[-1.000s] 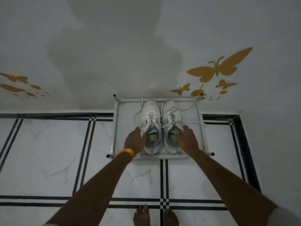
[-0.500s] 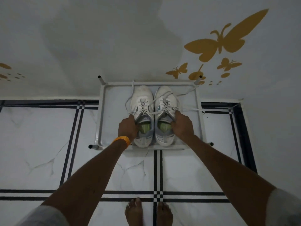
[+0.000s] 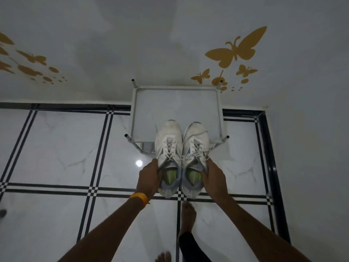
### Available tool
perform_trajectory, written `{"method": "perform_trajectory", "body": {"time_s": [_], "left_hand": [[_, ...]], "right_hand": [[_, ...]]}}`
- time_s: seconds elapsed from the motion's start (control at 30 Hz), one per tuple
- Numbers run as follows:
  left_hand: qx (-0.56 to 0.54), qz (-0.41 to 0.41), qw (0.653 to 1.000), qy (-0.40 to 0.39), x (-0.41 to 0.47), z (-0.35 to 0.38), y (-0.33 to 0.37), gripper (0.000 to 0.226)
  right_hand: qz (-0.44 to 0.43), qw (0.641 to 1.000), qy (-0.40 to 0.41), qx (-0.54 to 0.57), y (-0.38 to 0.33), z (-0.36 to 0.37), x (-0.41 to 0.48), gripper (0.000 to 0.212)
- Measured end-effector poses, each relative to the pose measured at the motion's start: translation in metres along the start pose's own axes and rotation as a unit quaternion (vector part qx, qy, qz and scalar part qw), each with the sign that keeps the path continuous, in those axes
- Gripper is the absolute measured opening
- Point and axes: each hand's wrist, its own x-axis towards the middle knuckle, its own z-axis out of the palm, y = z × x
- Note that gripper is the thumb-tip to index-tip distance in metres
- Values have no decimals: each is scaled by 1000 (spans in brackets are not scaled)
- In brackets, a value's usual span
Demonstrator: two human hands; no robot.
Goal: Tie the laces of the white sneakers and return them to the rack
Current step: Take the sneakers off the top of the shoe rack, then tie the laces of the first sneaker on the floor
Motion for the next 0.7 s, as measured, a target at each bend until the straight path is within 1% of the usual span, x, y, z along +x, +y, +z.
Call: {"method": "perform_trajectory", "body": {"time_s": [0.1, 0.2, 0.3, 0.47, 0.6, 0.7], "left_hand": [[-13, -5, 1000, -8, -38, 28, -37, 13], [-14, -18, 1000, -14, -67, 62, -79, 12], [0, -28, 999, -30, -78, 99, -121, 12], [-19, -28, 999, -42, -66, 192, -202, 26], [-17, -30, 999, -41, -38, 269, -259, 24], [-16, -30, 999, -33, -16, 320, -295, 23]], "right_hand": [[-4, 1000, 3, -22, 24, 23, -43, 44], [-7, 999, -13, -28, 55, 54, -76, 47], [-14, 999, -29, -27, 92, 90, -93, 47], [-1, 998, -45, -38, 179, 167, -90, 46], [-9, 998, -43, -45, 250, 225, -69, 44], [-4, 998, -43, -51, 298, 267, -51, 46]]}}
